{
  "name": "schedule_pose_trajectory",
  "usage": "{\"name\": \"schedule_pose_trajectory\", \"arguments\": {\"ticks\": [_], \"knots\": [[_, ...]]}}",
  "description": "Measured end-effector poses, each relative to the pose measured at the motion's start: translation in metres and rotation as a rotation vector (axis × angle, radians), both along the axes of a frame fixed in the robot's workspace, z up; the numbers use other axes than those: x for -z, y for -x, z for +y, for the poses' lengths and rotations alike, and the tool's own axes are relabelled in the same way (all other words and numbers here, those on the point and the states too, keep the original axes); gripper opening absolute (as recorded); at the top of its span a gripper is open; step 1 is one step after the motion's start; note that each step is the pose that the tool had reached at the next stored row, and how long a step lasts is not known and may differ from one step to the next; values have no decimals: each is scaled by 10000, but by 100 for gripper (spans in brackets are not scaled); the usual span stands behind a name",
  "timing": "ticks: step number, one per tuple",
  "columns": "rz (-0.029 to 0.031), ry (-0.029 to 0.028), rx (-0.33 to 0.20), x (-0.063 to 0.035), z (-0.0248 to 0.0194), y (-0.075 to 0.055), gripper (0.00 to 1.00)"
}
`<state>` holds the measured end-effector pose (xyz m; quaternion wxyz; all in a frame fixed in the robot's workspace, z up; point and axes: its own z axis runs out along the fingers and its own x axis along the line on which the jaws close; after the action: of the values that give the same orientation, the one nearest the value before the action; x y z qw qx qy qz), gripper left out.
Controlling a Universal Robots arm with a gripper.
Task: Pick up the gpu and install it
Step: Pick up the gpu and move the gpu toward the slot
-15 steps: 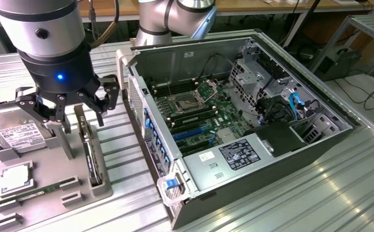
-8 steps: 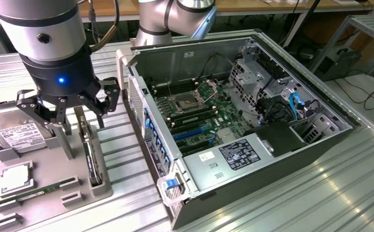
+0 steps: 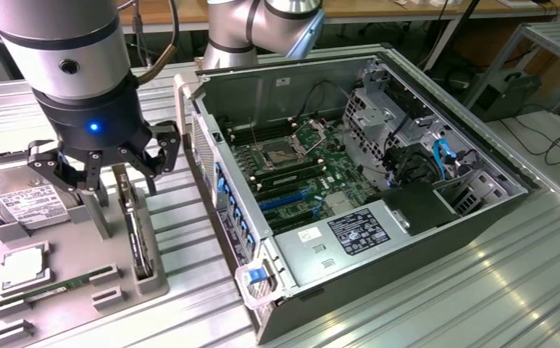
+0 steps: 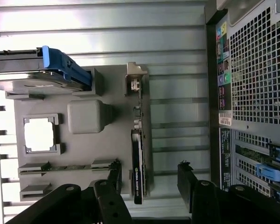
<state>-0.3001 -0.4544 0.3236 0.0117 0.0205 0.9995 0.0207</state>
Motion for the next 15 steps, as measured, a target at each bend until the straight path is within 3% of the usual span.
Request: {"name": "schedule_pose_trajectory", "arguments": {"ticks": [15], "knots": [[4,-1,-57,99,-44,0,60]]}}
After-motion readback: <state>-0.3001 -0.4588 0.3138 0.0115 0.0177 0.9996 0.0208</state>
